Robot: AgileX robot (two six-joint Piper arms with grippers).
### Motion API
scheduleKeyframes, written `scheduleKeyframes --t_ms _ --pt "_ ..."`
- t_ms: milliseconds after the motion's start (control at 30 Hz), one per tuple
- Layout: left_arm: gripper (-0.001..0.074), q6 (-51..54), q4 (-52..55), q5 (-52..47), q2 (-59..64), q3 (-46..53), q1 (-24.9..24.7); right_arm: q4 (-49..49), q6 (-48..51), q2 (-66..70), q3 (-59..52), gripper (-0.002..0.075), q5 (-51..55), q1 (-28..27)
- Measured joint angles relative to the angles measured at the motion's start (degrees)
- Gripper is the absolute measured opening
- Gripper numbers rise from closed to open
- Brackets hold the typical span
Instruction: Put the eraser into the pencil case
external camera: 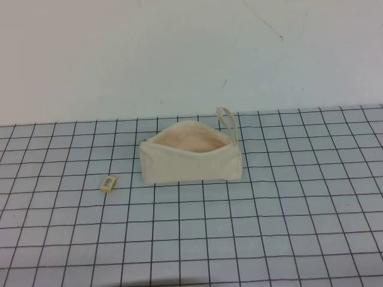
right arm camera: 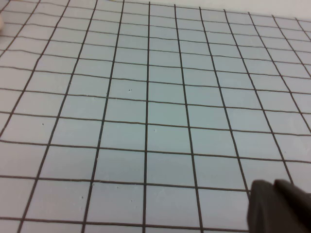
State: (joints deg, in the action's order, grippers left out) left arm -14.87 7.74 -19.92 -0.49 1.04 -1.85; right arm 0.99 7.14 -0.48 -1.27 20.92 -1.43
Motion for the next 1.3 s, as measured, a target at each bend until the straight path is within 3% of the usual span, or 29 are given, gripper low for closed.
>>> scheduleKeyframes --t_ms 1033,1167,1300 --pt "-0.0001 -0.1 -0.1 0.3 0.0 0.0 0.0 0.0 0.0 0.0 0.0 0.0 0.0 0.0" --pt "-0.0001 -0.1 -0.1 6.6 0.0 0.5 0.0 0.0 0.0 0.0 0.0 0.0 0.0 0.0" --pt "-0.0001 -0.1 0.2 23.0 0.0 0.5 0.0 0.0 0.0 0.0 0.0 0.0 0.0 0.0"
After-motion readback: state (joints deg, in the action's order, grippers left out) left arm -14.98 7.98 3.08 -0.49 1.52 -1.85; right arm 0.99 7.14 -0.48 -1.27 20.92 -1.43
